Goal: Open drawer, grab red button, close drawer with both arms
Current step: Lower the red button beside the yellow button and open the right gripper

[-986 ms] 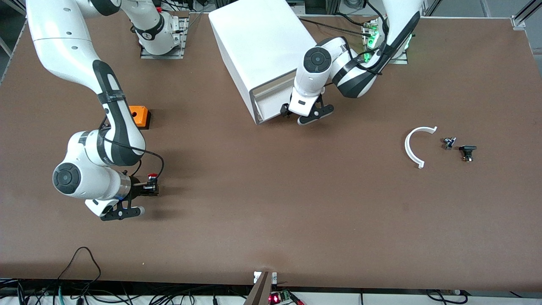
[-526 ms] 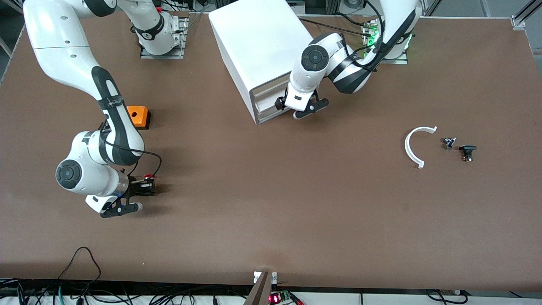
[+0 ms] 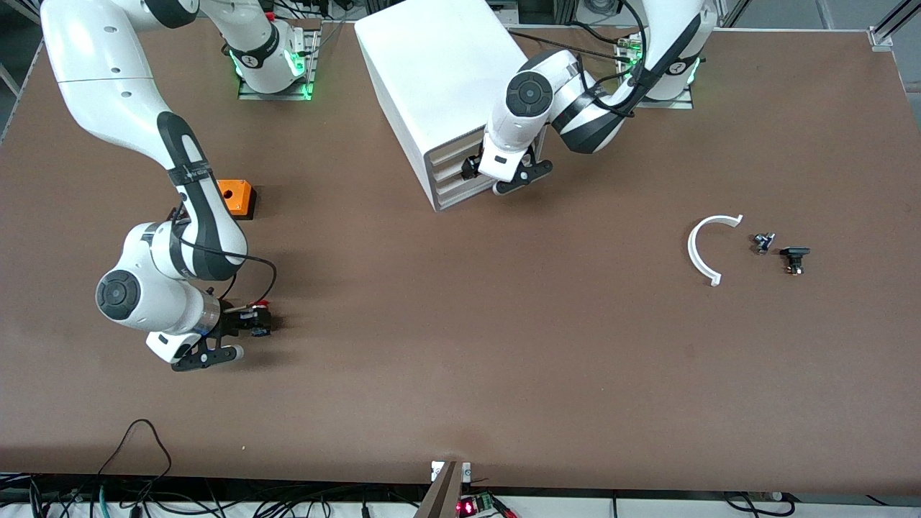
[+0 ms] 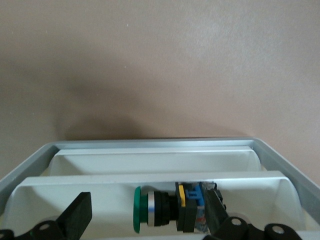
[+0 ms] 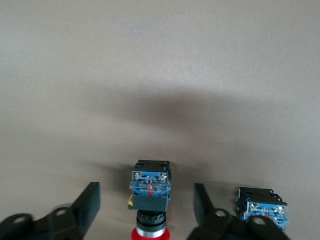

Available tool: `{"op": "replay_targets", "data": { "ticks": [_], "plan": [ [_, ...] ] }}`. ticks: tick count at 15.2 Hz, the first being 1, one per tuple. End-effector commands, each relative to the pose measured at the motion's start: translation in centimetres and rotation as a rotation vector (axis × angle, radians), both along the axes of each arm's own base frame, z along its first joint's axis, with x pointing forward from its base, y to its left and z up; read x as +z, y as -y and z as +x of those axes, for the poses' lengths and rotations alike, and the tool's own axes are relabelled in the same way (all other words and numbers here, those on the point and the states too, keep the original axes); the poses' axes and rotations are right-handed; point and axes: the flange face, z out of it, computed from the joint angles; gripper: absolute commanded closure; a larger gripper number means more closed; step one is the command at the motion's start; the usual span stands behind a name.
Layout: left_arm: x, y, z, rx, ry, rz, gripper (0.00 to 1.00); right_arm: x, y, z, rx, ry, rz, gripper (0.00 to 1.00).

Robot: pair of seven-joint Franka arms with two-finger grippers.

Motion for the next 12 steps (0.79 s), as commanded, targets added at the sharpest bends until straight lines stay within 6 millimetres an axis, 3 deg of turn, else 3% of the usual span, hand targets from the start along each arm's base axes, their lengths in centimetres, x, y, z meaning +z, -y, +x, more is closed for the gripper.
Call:
{"op": "replay_targets", "data": {
  "ticks": [1,5,10,12],
  "plan": [
    [0.4,0.2,-0.4,0.001,-0.036,0.003,0.01,3.8,0.2,0.3,-0.053,-0.004,-0.003,0.0],
    [3.8,-0.4,2.6,-0.046,-0.023,0.027,0.01,9.7,1.4,-0.4,-0.116,0.032,-0.07,0.0],
    [12.1,-4.9,9.5,-0.294,0.027,0.145,0.01,14.2,1.9,-3.9,-0.248,0.025,-0.082,0.0],
    [14.9,-7.4,12.2,-0.383,0.048,0.148,0.01,17.3,1.9,-5.0,-0.262,0.035,-0.082,0.0]
  ]
}}
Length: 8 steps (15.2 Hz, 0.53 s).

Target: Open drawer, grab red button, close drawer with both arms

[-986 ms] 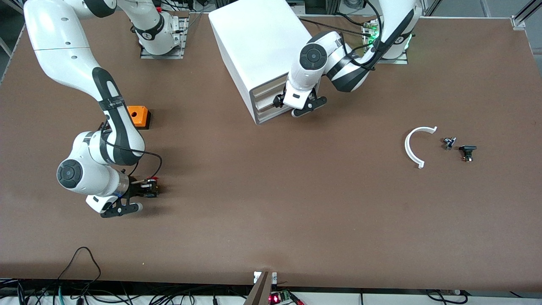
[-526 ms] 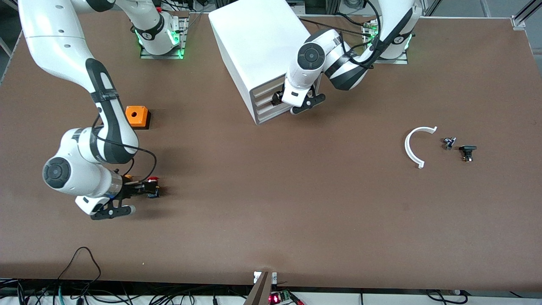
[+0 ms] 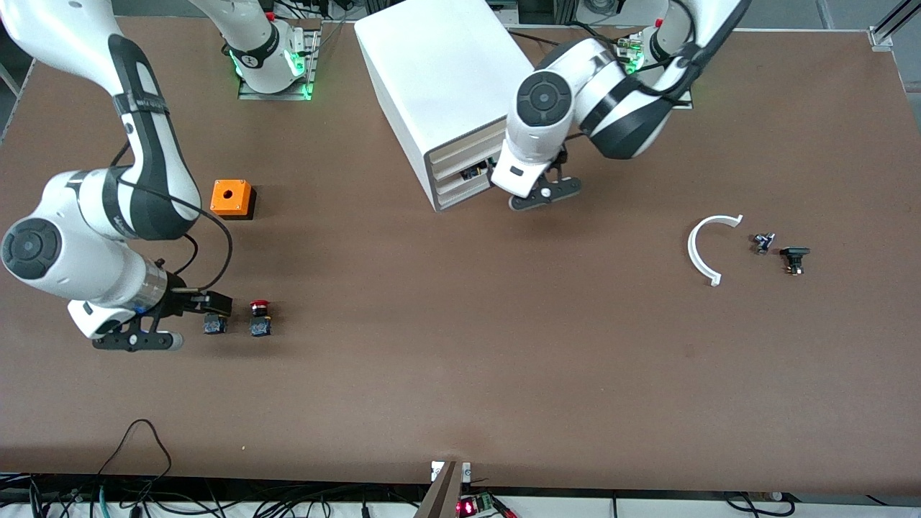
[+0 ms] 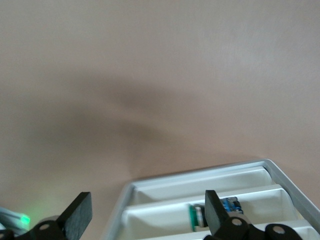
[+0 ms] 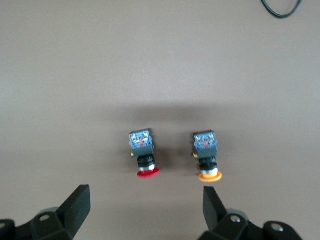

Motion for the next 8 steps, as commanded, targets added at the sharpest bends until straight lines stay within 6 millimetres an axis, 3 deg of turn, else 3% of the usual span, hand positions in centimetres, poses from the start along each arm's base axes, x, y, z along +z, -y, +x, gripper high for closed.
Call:
{"op": "replay_targets", "data": {
  "ticks": [1,3,8],
  "plan": [
    [4.0,-3.3,3.2,-0.158,0.022,0.031,0.01,4.7,0.3,-3.0,-0.029,-0.011,-0.014,0.0],
    [5.9,-5.6,4.8,-0.271,0.041,0.073,0.01,8.3,0.3,-3.9,-0.03,-0.009,-0.013,0.0],
    [11.6,-11.7,7.7,-0.403,0.091,0.066,0.01,14.8,0.2,-5.7,-0.096,-0.003,-0.009,0.0]
  ]
}}
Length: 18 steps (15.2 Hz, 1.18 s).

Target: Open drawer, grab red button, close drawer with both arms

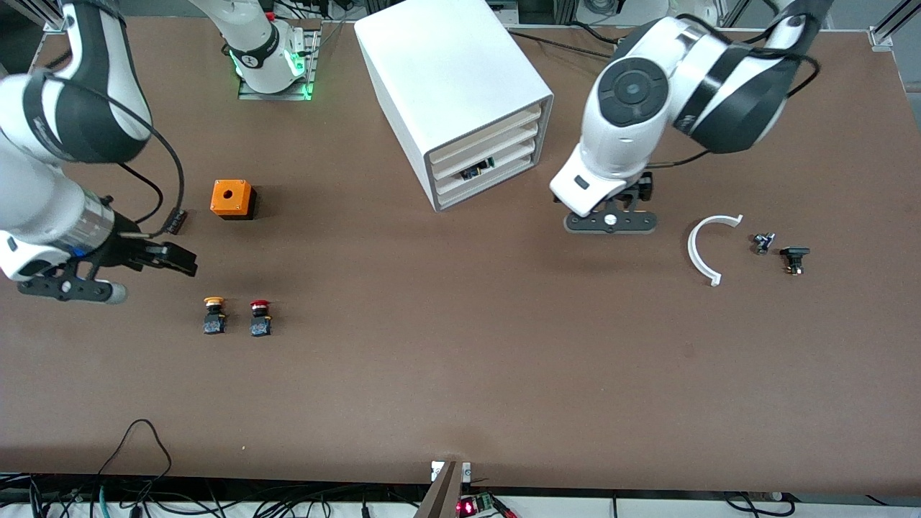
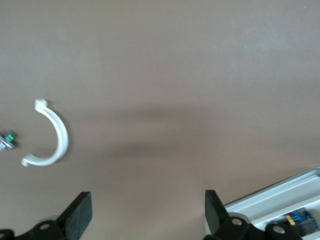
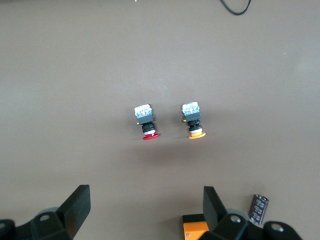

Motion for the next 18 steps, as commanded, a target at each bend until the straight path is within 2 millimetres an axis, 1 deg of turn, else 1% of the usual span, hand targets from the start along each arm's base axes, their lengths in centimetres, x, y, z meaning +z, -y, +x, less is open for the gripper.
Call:
{"op": "replay_targets", "data": {
  "ticks": [1,2,3,4,5,7,9,10,11,12,13,14,16,17,18],
  "plan": [
    [3.8,-3.5,0.8,-0.113,0.022,0.015,0.01,4.0,0.0,-1.0,-0.023,-0.011,-0.006,0.0],
    [5.3,-4.8,0.7,-0.128,0.042,0.018,0.01,5.0,0.1,-1.1,-0.026,-0.015,0.0,0.0],
    [6.1,-5.9,0.9,-0.129,0.058,0.022,0.01,6.0,0.1,-1.3,-0.008,-0.01,-0.005,0.0],
    [6.7,-7.2,1.1,-0.119,0.05,-0.009,0.01,7.2,-0.2,-1.6,-0.003,-0.01,-0.002,0.0],
    [7.6,-9.8,1.6,-0.111,0.041,-0.064,0.01,8.0,-0.7,-2.0,-0.014,-0.013,-0.001,0.0],
    [8.0,-14.9,2.4,-0.154,0.013,-0.162,0.01,9.3,-0.9,-2.5,-0.014,0.005,0.003,0.0],
    [8.4,-19.4,1.9,-0.163,0.034,-0.157,0.01,10.0,-0.6,-2.9,-0.002,0.008,-0.002,0.0],
    [8.3,-21.3,1.3,-0.156,0.042,-0.155,0.01,10.5,-0.8,-3.5,0.003,-0.011,-0.004,0.0],
    [7.6,-22.5,0.6,-0.166,0.033,-0.155,0.01,10.9,-0.8,-4.0,0.0,-0.025,-0.006,0.0],
    [7.4,-23.9,-0.1,-0.154,0.037,-0.155,0.0,11.4,-0.9,-4.3,-0.003,-0.018,-0.005,0.0],
    [7.2,-24.7,-0.3,-0.135,0.052,-0.172,0.0,11.7,-0.9,-4.4,0.0,-0.013,-0.003,0.0],
    [7.5,-25.3,-0.1,-0.123,0.082,-0.178,0.0,12.2,-0.7,-4.4,0.002,-0.007,-0.005,0.0],
    [8.7,-25.2,-0.3,-0.113,0.109,-0.173,0.0,12.4,-0.7,-4.6,-0.003,-0.007,-0.002,0.0],
    [8.9,-25.1,-0.4,-0.097,0.112,-0.176,0.0,13.6,-0.7,-5.7,-0.012,-0.004,-0.002,0.0],
    [9.0,-25.2,-0.5,-0.095,0.109,-0.179,0.0,13.6,-0.6,-6.5,-0.012,-0.016,-0.004,0.0]
  ]
}}
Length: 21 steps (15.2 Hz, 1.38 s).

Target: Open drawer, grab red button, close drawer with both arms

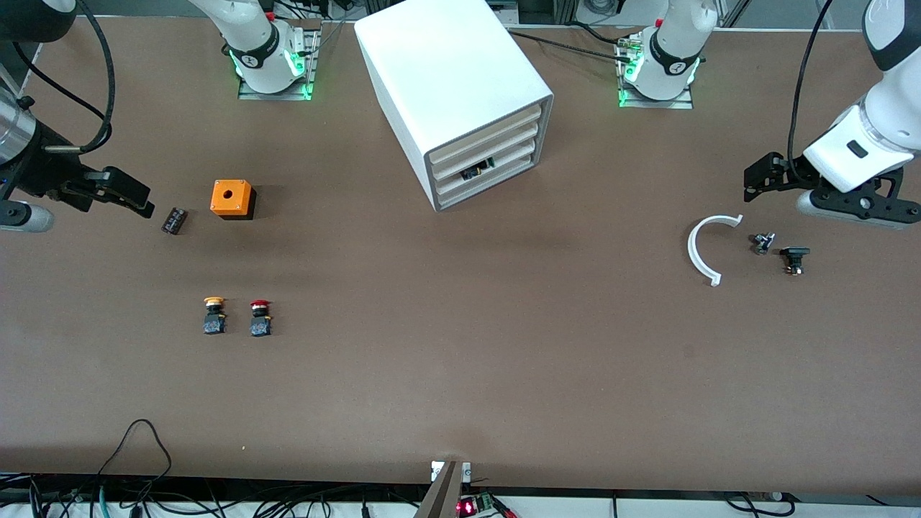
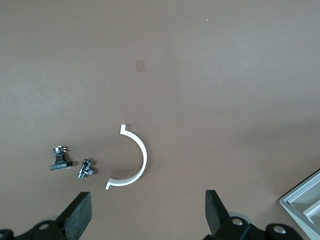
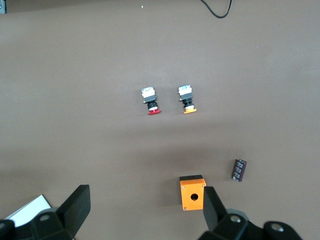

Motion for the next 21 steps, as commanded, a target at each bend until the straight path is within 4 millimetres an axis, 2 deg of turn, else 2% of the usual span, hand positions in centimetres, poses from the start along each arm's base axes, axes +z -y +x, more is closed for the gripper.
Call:
{"op": "replay_targets", "data": {
  "ticks": [1,4,7,17,21],
  "plan": [
    [0.7,-0.3,-1.1,0.016,0.013,-0.03,0.0,1.2,0.1,-2.2,-0.01,-0.013,-0.006,0.0],
    [2.0,0.0,-1.7,0.01,-0.035,-0.011,0.0,1.1,0.3,-3.0,-0.009,0.004,-0.013,0.0],
    [2.0,-0.4,-1.7,0.035,-0.038,-0.01,0.0,-0.1,0.5,-5.4,-0.008,0.075,-0.013,0.0],
    [2.2,-0.1,-2.0,0.027,-0.05,-0.006,0.0,0.0,0.1,-5.1,-0.001,0.073,-0.008,0.0],
    [2.2,-0.3,-2.1,0.031,-0.055,-0.006,0.0,0.8,0.4,-5.2,-0.005,0.064,-0.009,0.0]
  ]
}}
